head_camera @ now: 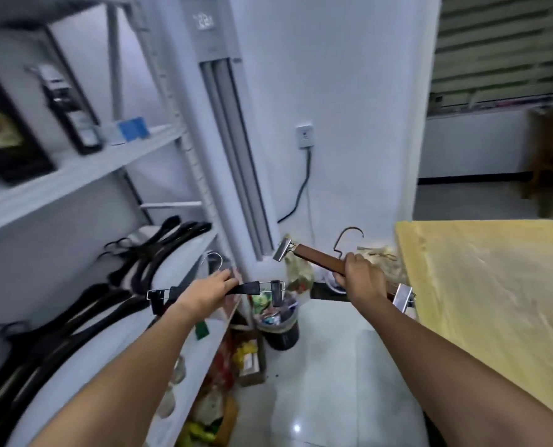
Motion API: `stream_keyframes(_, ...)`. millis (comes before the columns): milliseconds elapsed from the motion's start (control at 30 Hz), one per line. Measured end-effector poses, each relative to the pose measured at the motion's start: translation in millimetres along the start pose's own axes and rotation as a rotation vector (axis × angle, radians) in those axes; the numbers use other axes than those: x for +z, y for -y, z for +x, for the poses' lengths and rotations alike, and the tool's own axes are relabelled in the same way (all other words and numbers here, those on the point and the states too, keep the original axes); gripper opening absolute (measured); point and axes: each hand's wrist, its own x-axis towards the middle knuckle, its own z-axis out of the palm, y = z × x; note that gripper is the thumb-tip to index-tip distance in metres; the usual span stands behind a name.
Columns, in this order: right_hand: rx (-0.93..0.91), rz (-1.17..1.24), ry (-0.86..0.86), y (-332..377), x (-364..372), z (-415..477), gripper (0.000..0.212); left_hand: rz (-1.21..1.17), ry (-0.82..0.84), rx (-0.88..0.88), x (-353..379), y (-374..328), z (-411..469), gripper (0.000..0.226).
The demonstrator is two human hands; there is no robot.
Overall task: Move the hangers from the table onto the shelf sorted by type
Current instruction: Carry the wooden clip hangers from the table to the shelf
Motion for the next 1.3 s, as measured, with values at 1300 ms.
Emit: stream_keyframes(1300,-0.834,0.122,0.119,465,-2,-315,0.035,-0.188,-0.027,-0.771,139,126,-631,0.046)
